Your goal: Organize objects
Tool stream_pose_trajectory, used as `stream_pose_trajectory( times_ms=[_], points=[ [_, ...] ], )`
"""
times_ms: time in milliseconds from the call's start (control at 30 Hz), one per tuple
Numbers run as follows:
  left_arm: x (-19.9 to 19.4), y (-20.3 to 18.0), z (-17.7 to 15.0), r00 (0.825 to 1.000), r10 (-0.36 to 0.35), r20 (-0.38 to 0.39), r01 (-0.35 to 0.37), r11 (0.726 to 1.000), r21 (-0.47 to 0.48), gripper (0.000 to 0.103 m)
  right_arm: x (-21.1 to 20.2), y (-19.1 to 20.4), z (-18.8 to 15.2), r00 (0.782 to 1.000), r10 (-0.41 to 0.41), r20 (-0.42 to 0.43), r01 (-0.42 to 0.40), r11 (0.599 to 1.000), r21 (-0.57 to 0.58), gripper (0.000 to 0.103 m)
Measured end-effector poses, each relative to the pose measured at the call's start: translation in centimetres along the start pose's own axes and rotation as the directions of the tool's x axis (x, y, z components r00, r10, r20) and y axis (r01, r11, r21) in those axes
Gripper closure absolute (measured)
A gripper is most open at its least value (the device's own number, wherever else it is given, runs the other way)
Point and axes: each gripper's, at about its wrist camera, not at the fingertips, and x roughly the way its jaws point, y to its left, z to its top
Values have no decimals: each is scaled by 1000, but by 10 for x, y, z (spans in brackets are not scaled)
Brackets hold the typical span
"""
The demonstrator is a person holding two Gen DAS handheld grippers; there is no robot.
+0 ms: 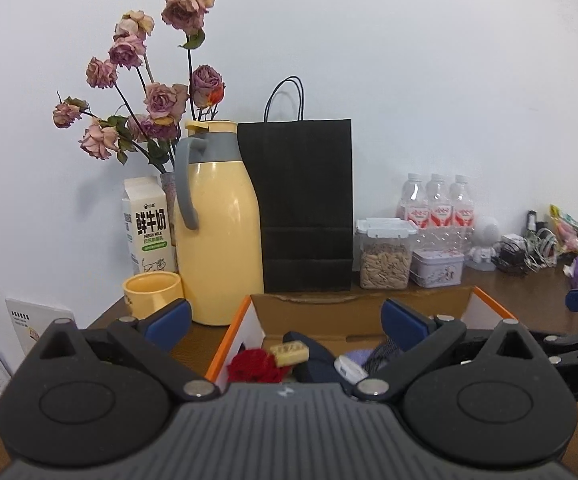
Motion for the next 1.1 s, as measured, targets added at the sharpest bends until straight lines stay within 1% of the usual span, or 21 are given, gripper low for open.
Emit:
stream_pose_trajectory(
  times_ms=[100, 267, 433, 567, 667, 800, 1100],
  points=[
    [-21, 4, -5, 1000, 7, -25, -6, 1000, 29, 0, -19, 10, -8, 999, 20, -36, -20, 1000, -7, 0],
    [-52, 13, -21, 994, -6, -109, 11, 999, 48, 0, -49, 24, -26, 997, 20, -81, -21, 1000, -8, 0],
    [-71, 20, -45, 976, -14, -217, 19, 1000, 22, 0, -64, 28, -46, 989, 12, -147, -8, 1000, 24, 0],
    [-79, 23, -59, 964, -20, -264, 22, 1000, 6, 0, -69, 29, -57, 982, 10, -188, -2, 999, 41, 0],
    [-85, 22, -64, 961, -29, -276, 30, 1000, 0, 0, -73, 30, -61, 980, 6, -199, 3, 999, 48, 0],
    [-91, 21, -65, 961, -37, -276, 37, 999, -3, 0, -79, 30, -63, 980, 9, -200, 2, 998, 57, 0],
    [-91, 19, -63, 960, -33, -277, 33, 999, -5, 0, -82, 29, -62, 980, 12, -198, 0, 998, 59, 0]
  ],
)
